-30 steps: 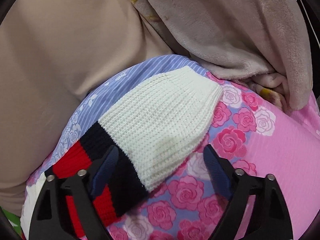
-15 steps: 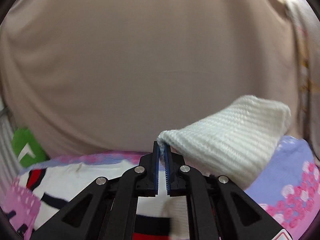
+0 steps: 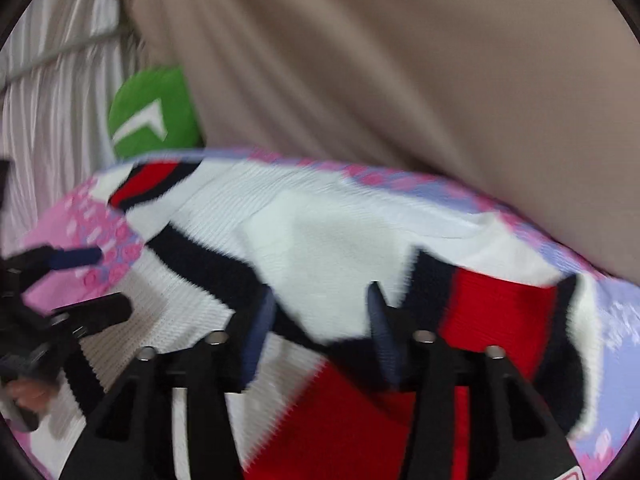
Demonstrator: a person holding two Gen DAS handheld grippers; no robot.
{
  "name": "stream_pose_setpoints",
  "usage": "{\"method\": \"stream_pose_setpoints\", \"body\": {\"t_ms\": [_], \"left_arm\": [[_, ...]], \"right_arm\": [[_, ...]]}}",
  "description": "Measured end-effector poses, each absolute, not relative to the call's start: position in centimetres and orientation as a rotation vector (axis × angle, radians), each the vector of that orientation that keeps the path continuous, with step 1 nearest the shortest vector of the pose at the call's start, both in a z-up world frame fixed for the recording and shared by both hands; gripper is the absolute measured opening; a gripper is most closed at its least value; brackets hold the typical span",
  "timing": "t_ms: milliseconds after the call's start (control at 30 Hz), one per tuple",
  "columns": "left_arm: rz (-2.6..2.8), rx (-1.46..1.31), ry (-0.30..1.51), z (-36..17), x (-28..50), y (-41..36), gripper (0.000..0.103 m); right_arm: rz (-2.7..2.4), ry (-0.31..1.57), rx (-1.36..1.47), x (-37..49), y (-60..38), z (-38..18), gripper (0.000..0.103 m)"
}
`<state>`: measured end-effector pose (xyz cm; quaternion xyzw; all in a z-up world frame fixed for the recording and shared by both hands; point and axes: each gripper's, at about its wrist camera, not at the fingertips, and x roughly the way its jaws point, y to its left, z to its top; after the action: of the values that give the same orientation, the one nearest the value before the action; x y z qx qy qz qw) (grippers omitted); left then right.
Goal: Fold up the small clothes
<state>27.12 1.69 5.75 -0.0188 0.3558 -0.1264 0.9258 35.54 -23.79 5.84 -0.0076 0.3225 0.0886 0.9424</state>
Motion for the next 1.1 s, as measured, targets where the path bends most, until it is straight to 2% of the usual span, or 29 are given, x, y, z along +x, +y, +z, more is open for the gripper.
{"method": "stream_pose_setpoints", "body": {"t_ms": [33,133,333,367,400,433,467,500,533,567,600,633,667,700,800,867,967,1067,1100], "left_arm": [[-0.270,-0.051,0.743,5.4,28.0,1.6,0.098],[-0.288,-0.086,0.783,4.8,31.1,0.8,0.098],[-0.335,-0.167,0.869,2.9,38.0,-2.0,0.096],[-0.343,-0.181,0.879,2.6,38.5,-2.2,0.088],[-0.344,-0.189,0.890,2.3,39.1,-2.6,0.071],[-0.333,-0.193,0.902,2.1,39.5,-2.9,0.062],[-0.321,-0.187,0.899,2.2,39.6,-3.1,0.045],[-0.321,-0.182,0.890,2.5,39.5,-3.2,0.019],[-0.340,-0.190,0.888,2.9,39.5,-3.2,0.007],[-0.346,-0.203,0.877,3.5,39.5,-2.9,0.007],[-0.354,-0.218,0.843,4.6,39.1,-2.4,0.007],[-0.353,-0.218,0.807,5.7,38.7,-1.8,0.007],[-0.343,-0.214,0.766,6.7,38.2,-1.2,0.007],[-0.327,-0.213,0.719,7.8,37.6,-0.4,0.007],[-0.272,-0.202,0.651,9.0,36.8,1.9,0.007],[-0.237,-0.165,0.734,6.5,38.0,2.3,0.007],[-0.208,-0.162,0.852,1.7,39.0,2.6,0.007],[-0.236,-0.197,0.794,2.2,38.0,3.2,0.007],[-0.243,-0.197,0.793,2.2,37.9,3.1,0.008]], "right_arm": [[0.129,0.631,0.018,33.5,-25.8,6.5,0.058],[-0.027,0.610,0.087,29.8,-32.7,7.1,0.061],[-0.195,0.700,0.234,24.9,-41.0,3.4,0.062],[-0.202,0.713,0.232,24.8,-40.8,2.8,0.062],[-0.206,0.727,0.224,24.9,-40.6,2.3,0.062],[-0.204,0.743,0.209,25.2,-40.6,1.8,0.062],[-0.199,0.755,0.193,25.7,-40.4,1.5,0.062],[-0.198,0.759,0.180,26.1,-40.1,1.3,0.062],[-0.205,0.760,0.164,26.6,-40.0,1.2,0.062],[-0.220,0.758,0.148,27.3,-39.8,1.1,0.060],[-0.229,0.752,0.141,28.0,-39.7,1.5,0.050],[-0.231,0.739,0.145,28.6,-39.6,2.0,0.025],[-0.228,0.718,0.158,28.9,-39.6,2.5,0.015],[-0.212,0.693,0.174,28.8,-39.6,3.0,0.012],[-0.163,0.647,0.194,28.5,-39.3,3.3,0.011],[-0.174,0.778,0.141,30.3,-38.9,0.5,0.011],[-0.171,0.800,0.137,29.6,-39.3,0.6,0.012],[-0.108,0.773,0.209,27.8,-40.3,2.9,0.021],[-0.095,0.743,0.217,27.2,-40.4,4.0,0.032]]}}
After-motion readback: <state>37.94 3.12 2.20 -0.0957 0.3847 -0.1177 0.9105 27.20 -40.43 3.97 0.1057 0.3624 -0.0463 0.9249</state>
